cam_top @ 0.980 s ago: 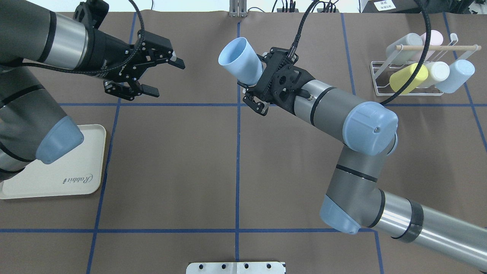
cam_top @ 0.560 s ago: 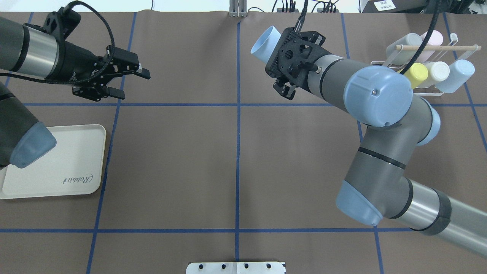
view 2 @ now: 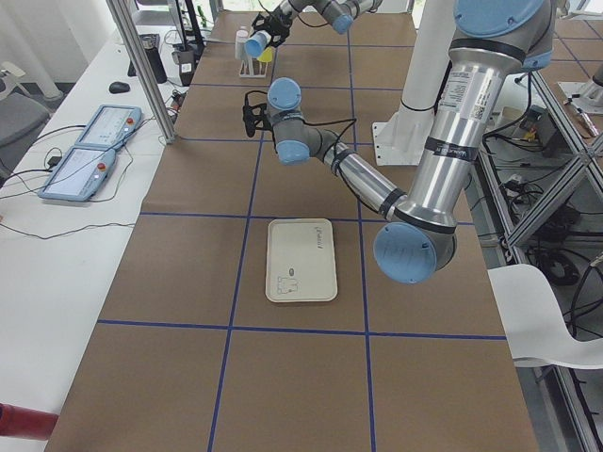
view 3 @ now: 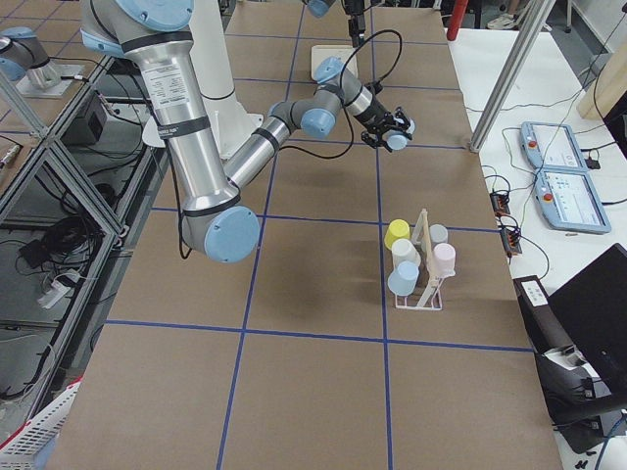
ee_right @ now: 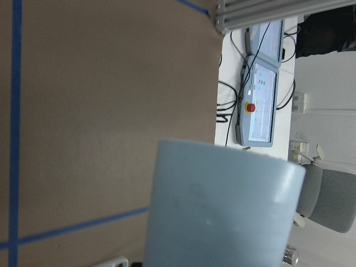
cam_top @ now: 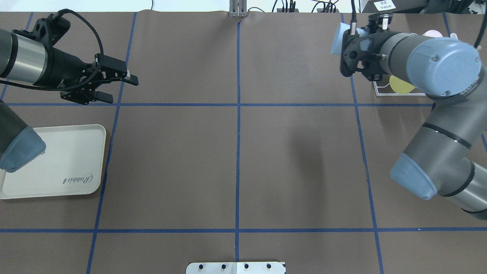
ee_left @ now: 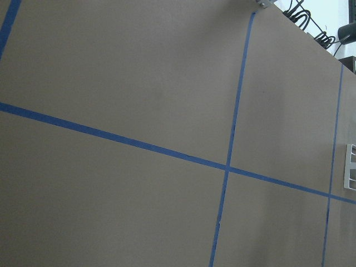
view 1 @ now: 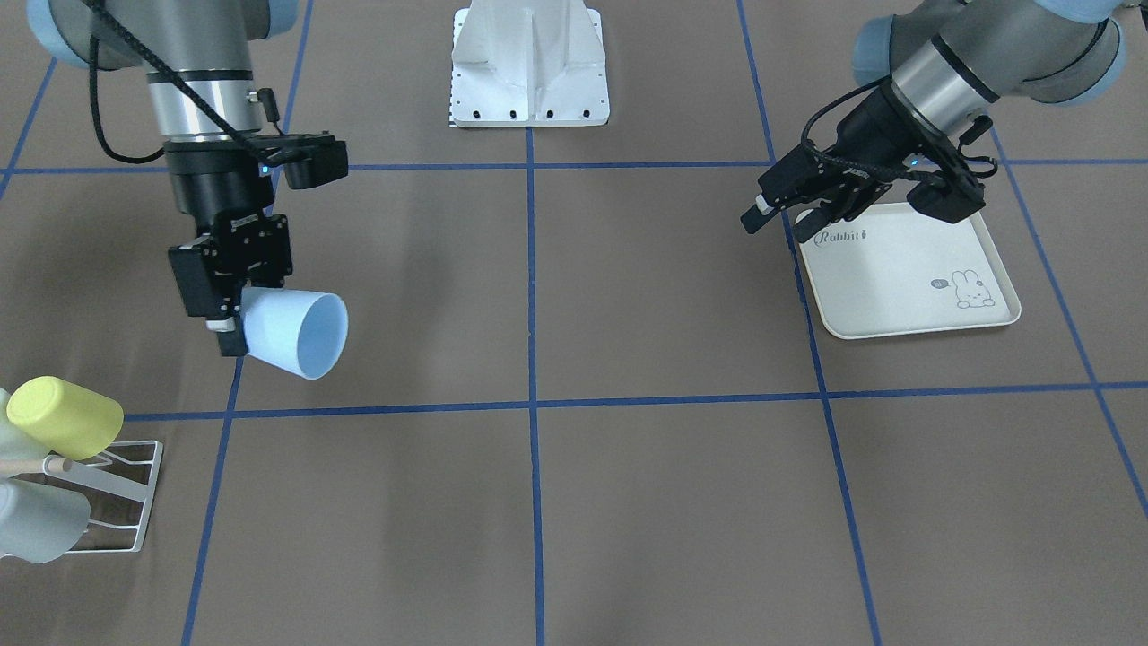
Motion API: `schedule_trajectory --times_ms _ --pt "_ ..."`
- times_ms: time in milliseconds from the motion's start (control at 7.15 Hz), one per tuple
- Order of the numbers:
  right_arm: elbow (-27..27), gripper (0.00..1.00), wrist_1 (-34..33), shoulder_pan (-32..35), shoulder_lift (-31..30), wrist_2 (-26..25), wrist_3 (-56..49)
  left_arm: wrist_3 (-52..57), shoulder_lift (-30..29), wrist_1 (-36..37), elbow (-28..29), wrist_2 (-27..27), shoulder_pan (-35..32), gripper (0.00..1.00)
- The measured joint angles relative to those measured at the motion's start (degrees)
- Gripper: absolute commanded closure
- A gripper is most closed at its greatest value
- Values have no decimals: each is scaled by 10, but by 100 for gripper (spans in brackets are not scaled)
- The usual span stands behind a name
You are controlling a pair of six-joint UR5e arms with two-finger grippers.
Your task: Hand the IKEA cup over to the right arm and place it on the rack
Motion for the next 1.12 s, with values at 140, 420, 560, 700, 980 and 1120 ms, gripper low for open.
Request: schedule_trajectory --times_ms 140,420,560,700,980,1120 --pt "1 84 0 34 -24 0 -103 0 0 -1 0 0 0 0" --pt "-14 82 2 98 -53 -2 -312 0 0 -1 0 0 1 0" --pt "-30 80 4 124 -59 -4 -412 0 0 -1 0 0 1 0" --pt "-49 77 6 147 -61 -6 -490 0 0 -1 0 1 1 0" --pt "-102 75 46 180 -63 -16 -599 0 1 -1 0 2 1 0" --pt "-146 75 104 192 -64 -19 -625 0 1 -1 0 2 1 0"
